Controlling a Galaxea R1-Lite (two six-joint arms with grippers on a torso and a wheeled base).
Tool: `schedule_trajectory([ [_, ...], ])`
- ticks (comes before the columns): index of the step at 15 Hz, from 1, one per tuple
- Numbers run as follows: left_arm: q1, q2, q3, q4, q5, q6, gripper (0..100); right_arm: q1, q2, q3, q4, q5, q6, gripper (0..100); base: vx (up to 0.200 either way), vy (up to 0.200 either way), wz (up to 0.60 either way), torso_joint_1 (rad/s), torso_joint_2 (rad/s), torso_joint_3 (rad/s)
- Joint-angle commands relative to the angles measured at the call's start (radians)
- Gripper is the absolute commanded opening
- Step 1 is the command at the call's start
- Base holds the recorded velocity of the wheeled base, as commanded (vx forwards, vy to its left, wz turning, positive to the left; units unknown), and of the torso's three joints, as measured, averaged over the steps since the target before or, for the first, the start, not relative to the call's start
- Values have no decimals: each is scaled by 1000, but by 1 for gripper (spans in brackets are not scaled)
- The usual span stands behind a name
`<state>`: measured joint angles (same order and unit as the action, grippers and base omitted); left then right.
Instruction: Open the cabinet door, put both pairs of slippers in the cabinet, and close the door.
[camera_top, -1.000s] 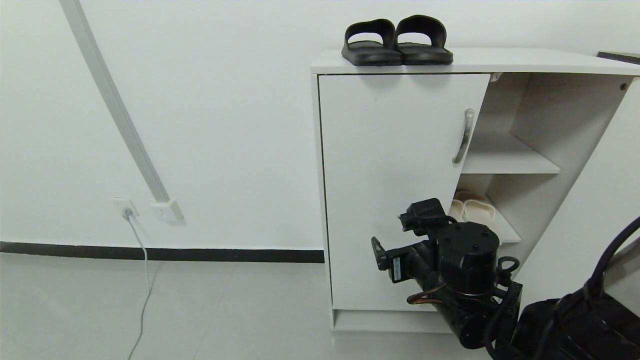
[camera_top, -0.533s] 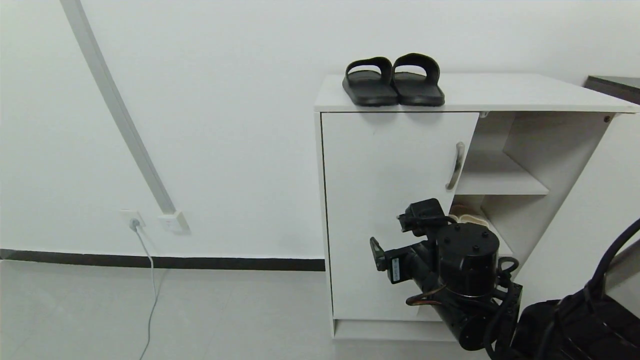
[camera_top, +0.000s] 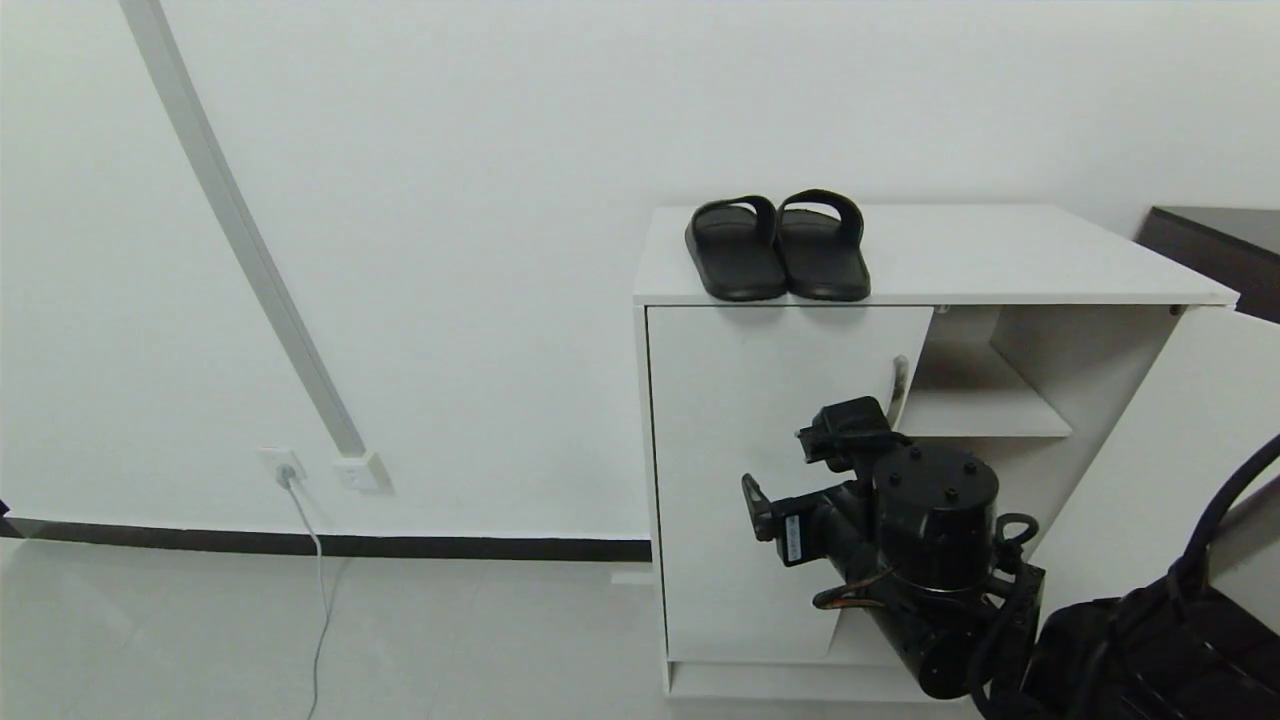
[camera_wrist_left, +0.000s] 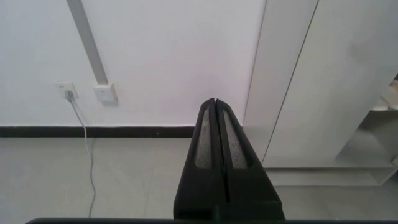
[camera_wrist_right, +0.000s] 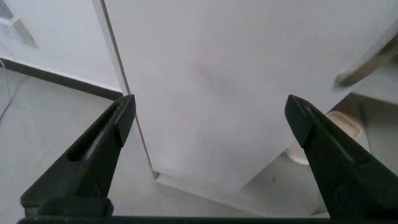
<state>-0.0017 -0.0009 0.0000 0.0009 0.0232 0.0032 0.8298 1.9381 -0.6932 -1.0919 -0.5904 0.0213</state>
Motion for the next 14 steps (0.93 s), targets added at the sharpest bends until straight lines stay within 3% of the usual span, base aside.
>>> schedule_trajectory([
  [1, 0, 1, 0, 1, 0, 0, 0, 0, 4, 0, 0, 0, 0, 100, 0, 0, 0, 163, -476, -320],
  [14, 0, 1, 0, 1, 0, 0, 0, 2, 7, 8, 0, 0, 0, 100, 0, 0, 0, 207, -523, -321],
])
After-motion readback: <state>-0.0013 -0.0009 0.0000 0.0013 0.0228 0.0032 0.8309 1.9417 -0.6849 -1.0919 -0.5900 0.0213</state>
